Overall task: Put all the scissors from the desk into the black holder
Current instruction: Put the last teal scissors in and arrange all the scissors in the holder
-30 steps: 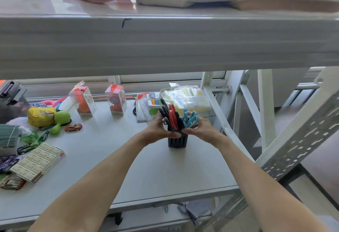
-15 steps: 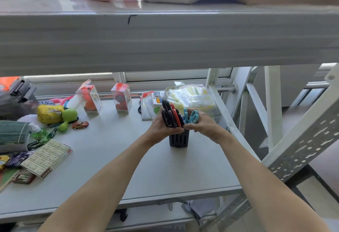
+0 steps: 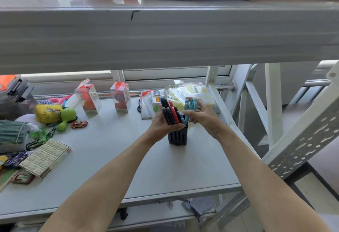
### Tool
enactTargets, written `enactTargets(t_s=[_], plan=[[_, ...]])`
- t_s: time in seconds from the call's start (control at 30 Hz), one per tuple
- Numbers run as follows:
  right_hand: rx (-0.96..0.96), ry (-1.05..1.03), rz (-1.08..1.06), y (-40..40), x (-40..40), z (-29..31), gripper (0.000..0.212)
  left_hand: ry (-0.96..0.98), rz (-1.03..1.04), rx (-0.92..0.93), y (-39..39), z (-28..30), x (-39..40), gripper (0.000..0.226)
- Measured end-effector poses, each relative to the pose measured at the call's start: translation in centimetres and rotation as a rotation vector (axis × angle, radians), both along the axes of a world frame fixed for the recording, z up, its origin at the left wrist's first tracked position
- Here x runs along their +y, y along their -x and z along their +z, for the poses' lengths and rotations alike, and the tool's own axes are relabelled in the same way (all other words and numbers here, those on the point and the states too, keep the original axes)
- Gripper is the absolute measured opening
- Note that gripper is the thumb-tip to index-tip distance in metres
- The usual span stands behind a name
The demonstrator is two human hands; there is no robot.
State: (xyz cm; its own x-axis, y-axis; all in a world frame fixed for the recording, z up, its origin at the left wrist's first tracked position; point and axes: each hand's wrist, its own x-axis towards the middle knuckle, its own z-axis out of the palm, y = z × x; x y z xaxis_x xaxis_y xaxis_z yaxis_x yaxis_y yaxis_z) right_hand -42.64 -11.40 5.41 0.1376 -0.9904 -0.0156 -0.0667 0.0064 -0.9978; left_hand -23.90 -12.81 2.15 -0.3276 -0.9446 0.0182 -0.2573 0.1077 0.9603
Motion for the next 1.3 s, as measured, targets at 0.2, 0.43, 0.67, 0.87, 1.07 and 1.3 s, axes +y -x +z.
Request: enactTargets(t_s=[0.2,0.43,0.67,0.87,1.07,1.3], plan=[[0.329,0.210,-0.058,-0.5,-0.5,1.4,0.058,-0.021,-0.021,0.018,-0.3,-0.1,-0.1,0.068],[0.572,0.155,0.071,0.2,-1.1,1.4,0.058,0.015,-0.024,-0.043,-0.1,-0.1,-0.2,0.067],[0.626,0.024,0.140,1.2,-0.8,1.5,0.068,0.052,-0.020,-0.047,0.4,0.0,-0.2,0.067],[0.479,0.148,-0.030,1.3,-0.2,2.4,0.055,0.024,-0.040,-0.033,0.2,0.0,-0.3,0.067],[0.637,0.291,-0.041,1.2,-0.3,4.3,0.057,0.021,-0.039,-0.013,0.2,-0.2,-0.2,0.067],[0.653,0.354,-0.053,0.5,-0.5,4.7,0.057,0.016,-0.063,0.003,0.3,0.0,-0.1,0.067]])
